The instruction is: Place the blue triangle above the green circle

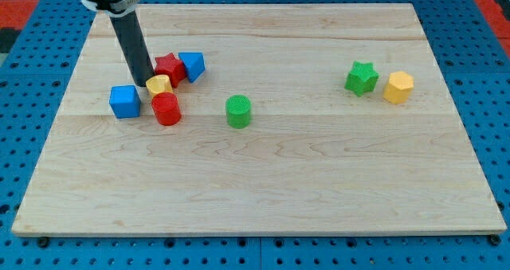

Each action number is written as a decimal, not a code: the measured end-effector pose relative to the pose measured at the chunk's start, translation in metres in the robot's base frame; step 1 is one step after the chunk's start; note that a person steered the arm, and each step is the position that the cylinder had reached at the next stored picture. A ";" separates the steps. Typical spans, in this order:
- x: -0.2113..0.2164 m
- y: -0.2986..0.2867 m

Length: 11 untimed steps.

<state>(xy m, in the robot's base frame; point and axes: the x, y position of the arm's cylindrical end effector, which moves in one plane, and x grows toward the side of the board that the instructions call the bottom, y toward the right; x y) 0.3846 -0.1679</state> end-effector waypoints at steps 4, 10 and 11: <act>-0.015 -0.026; -0.016 0.079; -0.009 0.091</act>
